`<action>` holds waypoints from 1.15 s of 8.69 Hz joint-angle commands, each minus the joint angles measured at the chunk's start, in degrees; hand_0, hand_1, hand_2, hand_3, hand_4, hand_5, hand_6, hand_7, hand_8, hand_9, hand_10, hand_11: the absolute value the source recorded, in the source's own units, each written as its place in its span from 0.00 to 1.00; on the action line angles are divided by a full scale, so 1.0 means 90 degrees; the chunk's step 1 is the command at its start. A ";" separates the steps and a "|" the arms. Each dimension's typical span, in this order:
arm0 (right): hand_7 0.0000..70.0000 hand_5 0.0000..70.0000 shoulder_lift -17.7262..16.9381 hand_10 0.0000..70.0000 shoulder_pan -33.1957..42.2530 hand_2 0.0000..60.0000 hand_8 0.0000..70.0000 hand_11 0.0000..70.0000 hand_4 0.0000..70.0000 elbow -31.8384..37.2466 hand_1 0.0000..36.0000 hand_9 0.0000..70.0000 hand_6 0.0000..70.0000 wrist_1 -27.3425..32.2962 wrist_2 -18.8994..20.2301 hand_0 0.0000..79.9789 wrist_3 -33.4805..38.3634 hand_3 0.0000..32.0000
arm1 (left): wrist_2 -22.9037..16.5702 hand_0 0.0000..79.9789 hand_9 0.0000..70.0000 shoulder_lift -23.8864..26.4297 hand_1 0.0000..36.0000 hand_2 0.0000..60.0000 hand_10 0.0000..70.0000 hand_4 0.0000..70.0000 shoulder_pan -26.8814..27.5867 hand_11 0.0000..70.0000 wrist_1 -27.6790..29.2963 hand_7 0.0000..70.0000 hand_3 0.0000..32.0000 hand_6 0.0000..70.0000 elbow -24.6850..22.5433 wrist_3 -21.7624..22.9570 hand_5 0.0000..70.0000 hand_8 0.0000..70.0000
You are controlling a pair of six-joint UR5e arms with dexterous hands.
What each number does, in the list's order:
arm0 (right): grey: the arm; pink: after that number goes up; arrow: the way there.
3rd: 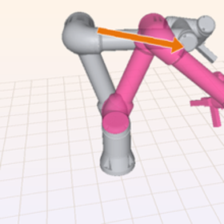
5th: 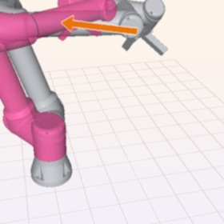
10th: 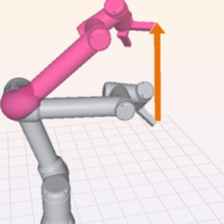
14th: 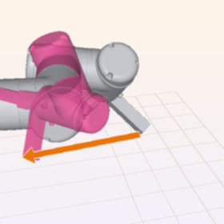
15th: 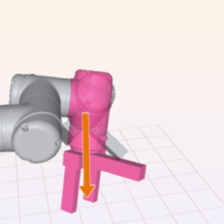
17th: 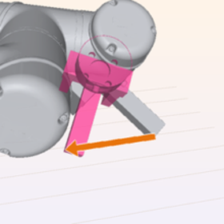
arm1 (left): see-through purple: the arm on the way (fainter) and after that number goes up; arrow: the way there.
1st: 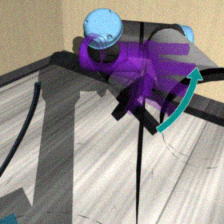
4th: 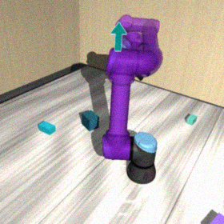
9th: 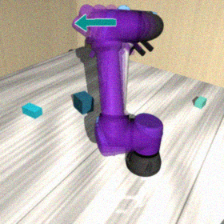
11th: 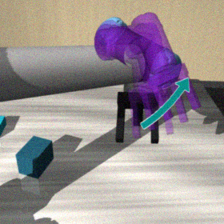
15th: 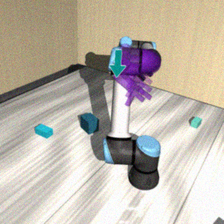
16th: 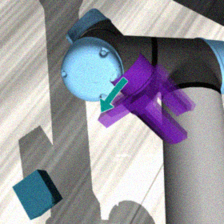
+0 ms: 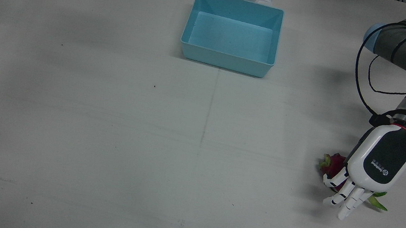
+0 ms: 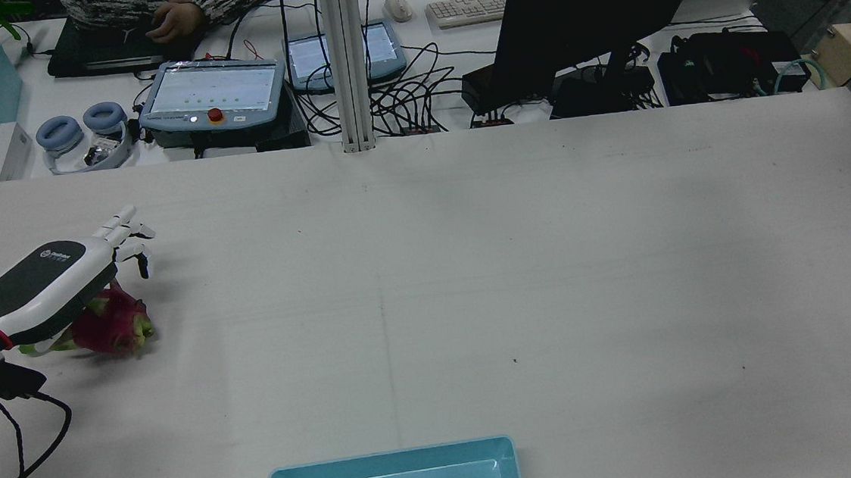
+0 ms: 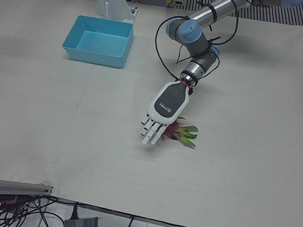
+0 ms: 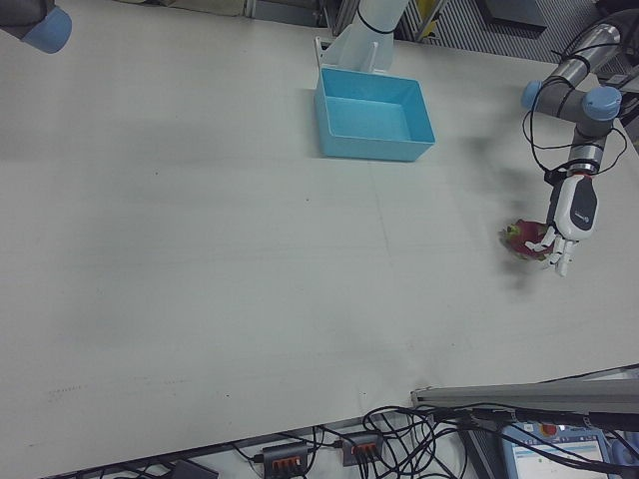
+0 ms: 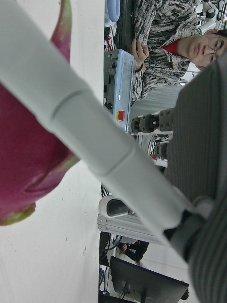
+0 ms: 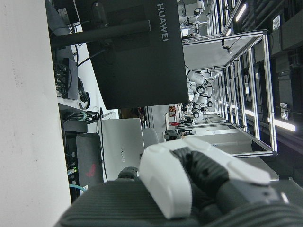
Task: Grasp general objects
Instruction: 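Move the left hand down over the pink dragon fruit, then close the left hand's fingers around the dragon fruit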
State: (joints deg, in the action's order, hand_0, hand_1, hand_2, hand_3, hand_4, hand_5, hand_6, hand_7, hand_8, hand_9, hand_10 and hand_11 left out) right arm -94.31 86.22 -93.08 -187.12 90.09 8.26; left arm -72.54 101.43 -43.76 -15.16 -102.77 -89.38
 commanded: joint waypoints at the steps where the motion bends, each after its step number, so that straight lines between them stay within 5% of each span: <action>1: 0.00 0.00 0.0000 0.00 0.0000 0.00 0.00 0.00 0.00 0.0000 0.00 0.00 0.00 0.0000 0.0000 0.00 0.0000 0.00 | 0.0003 1.00 0.06 0.0175 1.00 1.00 0.00 0.00 0.0009 0.00 -0.0025 0.38 0.61 0.00 0.0218 -0.0020 0.00 0.00; 5: 0.00 0.00 0.0000 0.00 0.0000 0.00 0.00 0.00 0.00 0.0000 0.00 0.00 0.00 0.0000 0.0000 0.00 0.0000 0.00 | -0.0036 1.00 0.07 0.0175 1.00 1.00 0.00 0.00 0.0019 0.00 -0.0268 0.47 0.47 0.00 0.0180 -0.0255 0.07 0.00; 7: 0.00 0.00 0.0000 0.00 0.0000 0.00 0.00 0.00 0.00 0.0000 0.00 0.00 0.00 0.0000 0.0000 0.00 0.0000 0.00 | -0.0036 1.00 0.07 0.0156 1.00 1.00 0.00 0.00 0.0028 0.00 -0.0298 0.46 0.49 0.00 0.0199 -0.0303 0.05 0.00; 10: 0.00 0.00 0.0000 0.00 0.0000 0.00 0.00 0.00 0.00 0.0000 0.00 0.00 0.00 0.0000 0.0000 0.00 0.0000 0.00 | 0.0023 1.00 0.08 0.0194 1.00 1.00 0.00 0.00 0.0429 0.00 -0.0328 0.49 0.43 0.00 0.0325 -0.0411 0.17 0.00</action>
State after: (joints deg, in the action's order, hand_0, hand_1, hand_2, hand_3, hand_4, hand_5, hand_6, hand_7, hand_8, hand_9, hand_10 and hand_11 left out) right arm -94.31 86.22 -93.08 -187.12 90.09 8.26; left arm -72.74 102.94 -41.81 -17.95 -100.65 -92.65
